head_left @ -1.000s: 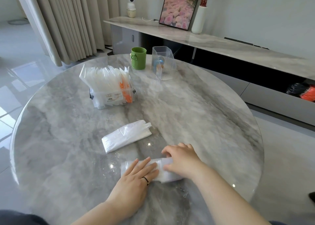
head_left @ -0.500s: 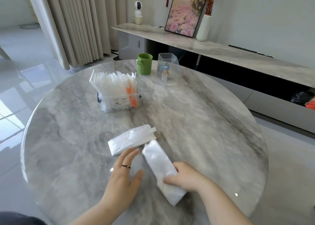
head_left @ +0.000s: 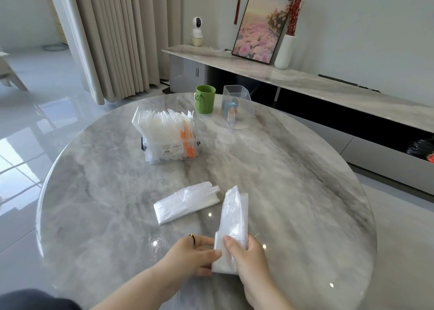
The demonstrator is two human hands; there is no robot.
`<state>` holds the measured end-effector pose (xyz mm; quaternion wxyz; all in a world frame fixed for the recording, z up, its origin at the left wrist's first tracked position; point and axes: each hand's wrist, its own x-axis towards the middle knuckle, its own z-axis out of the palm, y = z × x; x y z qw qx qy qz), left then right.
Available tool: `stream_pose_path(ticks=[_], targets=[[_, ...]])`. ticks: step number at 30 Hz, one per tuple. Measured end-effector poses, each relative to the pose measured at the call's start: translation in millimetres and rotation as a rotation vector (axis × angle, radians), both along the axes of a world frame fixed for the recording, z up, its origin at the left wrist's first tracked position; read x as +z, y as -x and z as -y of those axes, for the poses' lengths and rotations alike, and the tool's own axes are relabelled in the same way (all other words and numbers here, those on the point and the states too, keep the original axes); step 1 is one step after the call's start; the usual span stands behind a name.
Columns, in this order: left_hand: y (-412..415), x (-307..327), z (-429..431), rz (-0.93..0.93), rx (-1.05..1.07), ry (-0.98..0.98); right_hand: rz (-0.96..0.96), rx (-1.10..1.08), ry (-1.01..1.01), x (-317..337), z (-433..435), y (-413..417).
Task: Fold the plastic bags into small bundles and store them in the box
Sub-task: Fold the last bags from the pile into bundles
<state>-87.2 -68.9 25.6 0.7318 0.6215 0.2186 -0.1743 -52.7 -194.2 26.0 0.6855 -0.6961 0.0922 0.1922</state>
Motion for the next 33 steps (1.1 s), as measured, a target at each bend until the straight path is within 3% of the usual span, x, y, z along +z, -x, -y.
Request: stream_pose_path(ticks=[4, 9, 19, 24, 33], targets=[[-6, 2, -4, -0.041, -0.086, 0.002, -0.029, 0.009, -0.034, 5, -2, -2], [-27, 21, -30, -0.002, -0.218, -0.269, -0.096, 0.156, 0.055, 17, -4, -20], [-64, 25, -110, 0.123, 0.117, -0.655, -0.106, 0.227, 0.132, 18, -88, -64], [-64, 7, -111, 0.033, 0.018, -0.910, -0.164, 0.286, 0.236, 3, -98, -68], [-72, -2, -96, 0.009, -0.190, -1.051, -0.205, 0.308, 0.301, 2, -99, -68]])
